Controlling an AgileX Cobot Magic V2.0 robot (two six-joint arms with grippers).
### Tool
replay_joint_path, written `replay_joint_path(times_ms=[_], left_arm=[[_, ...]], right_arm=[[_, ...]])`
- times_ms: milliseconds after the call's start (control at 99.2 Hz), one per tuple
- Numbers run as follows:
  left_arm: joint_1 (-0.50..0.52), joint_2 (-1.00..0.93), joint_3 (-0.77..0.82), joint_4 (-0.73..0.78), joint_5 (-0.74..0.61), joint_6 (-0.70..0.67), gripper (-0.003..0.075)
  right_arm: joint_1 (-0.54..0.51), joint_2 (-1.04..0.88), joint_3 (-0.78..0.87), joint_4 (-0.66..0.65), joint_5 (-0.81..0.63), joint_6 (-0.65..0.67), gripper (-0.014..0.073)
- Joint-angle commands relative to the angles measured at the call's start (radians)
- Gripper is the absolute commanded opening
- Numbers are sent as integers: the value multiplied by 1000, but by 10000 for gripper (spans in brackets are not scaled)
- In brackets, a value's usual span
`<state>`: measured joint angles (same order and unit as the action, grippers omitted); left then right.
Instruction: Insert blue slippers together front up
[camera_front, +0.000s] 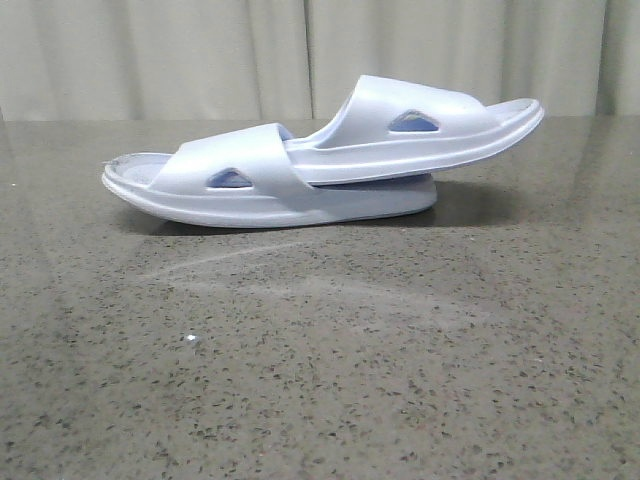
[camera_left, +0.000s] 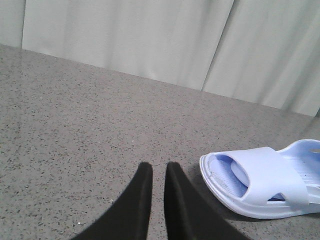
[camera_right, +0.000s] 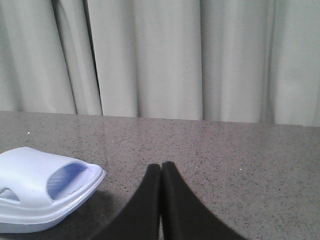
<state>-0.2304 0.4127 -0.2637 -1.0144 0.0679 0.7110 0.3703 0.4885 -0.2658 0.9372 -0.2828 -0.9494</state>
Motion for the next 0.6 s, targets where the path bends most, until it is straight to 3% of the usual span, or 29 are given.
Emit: replay_joint_path(times_ms=[0, 595], left_arm=[[2, 4, -27, -12, -38, 4, 16], [2, 4, -27, -6, -89, 4, 16]], right_arm=[[-5, 1, -26, -18, -54, -11, -107], [-5, 1, -26, -18, -54, -11, -107]])
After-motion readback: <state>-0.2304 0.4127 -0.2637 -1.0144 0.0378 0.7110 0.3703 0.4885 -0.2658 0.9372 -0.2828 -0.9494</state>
